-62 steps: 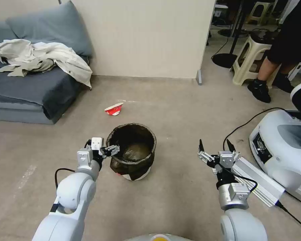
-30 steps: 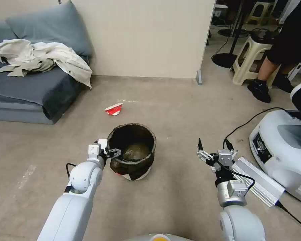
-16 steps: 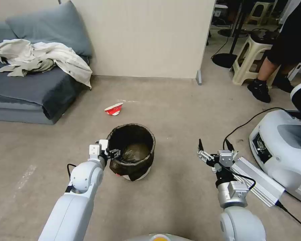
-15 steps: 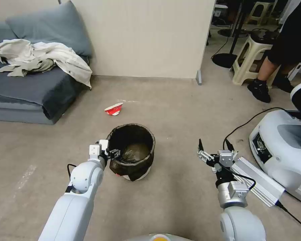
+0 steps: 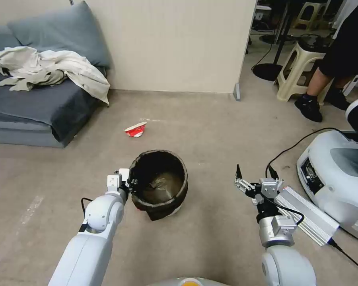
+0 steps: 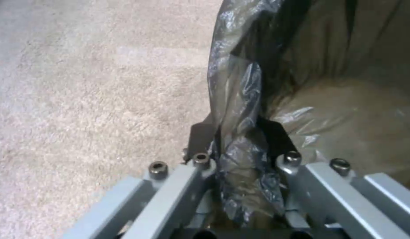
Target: Pick up the trash can from the floor.
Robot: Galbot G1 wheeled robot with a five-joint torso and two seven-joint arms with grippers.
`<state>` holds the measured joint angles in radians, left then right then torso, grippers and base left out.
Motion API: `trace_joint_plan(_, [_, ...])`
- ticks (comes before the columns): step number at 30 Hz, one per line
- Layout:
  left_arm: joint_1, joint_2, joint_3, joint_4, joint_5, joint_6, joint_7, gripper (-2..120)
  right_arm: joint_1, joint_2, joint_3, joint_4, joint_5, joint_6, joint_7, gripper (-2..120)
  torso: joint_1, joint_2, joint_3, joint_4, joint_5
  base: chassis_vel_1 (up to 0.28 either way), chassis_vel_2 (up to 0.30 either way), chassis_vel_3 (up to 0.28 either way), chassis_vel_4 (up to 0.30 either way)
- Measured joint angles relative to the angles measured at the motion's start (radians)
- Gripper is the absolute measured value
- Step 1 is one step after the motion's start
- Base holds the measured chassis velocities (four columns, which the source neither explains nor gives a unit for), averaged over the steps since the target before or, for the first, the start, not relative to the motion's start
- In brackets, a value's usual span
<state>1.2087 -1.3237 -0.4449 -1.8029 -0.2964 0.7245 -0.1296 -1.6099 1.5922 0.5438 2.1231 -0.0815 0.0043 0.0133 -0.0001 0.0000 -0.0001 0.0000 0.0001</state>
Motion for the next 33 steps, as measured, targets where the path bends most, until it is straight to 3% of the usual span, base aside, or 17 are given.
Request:
trace_joint_plan(11, [0.023, 0.0, -0.002, -0.023, 0.011, -0.045, -0.009, 7, 0.002, 0.0, 0.003, -0.005, 0.007, 0.007, 0.001, 100, 0.0, 0.0, 0.0, -0.0003, -0.0009, 0.0, 0.0, 0.0, 0.0])
trace_joint_plan(18, [0.078, 0.027, -0.022, -0.141, -0.063, -0.18, 0.042, 1, 0.007, -0.002, 0.007, -0.002, 0.012, 0.005, 0.005, 100, 0.0, 0.0, 0.0, 0.0002, -0.0001, 0.0, 0.0, 0.0, 0.0])
trace_joint_plan(24, [0.108, 0.041, -0.038, -0.214, -0.084, -0.227, 0.062, 1, 0.013, -0.002, 0.007, -0.003, 0.014, 0.002, 0.008, 100, 0.0, 0.0, 0.0, 0.0, -0.0001, 0.0, 0.0, 0.0, 0.0])
trace_joint_plan(26, [0.135, 0.052, -0.05, -0.255, -0.087, -0.275, 0.078, 1, 0.015, -0.002, 0.009, 0.0, 0.018, 0.0, 0.01, 100, 0.0, 0.0, 0.0, 0.0, -0.0001, 0.0, 0.0, 0.0, 0.0])
trace_joint_plan(31, [0.155, 0.06, -0.058, -0.289, -0.088, -0.295, 0.087, 1, 0.015, -0.003, 0.012, 0.001, 0.022, -0.002, 0.011, 100, 0.0, 0.0, 0.0, 0.0, -0.0001, 0.0, 0.0, 0.0, 0.0])
trace_joint_plan(33, [0.173, 0.061, -0.06, -0.337, -0.087, -0.297, 0.088, 1, 0.017, -0.003, 0.014, 0.001, 0.025, -0.003, 0.011, 100, 0.0, 0.0, 0.0, 0.0, -0.0001, 0.0, 0.0, 0.0, 0.0])
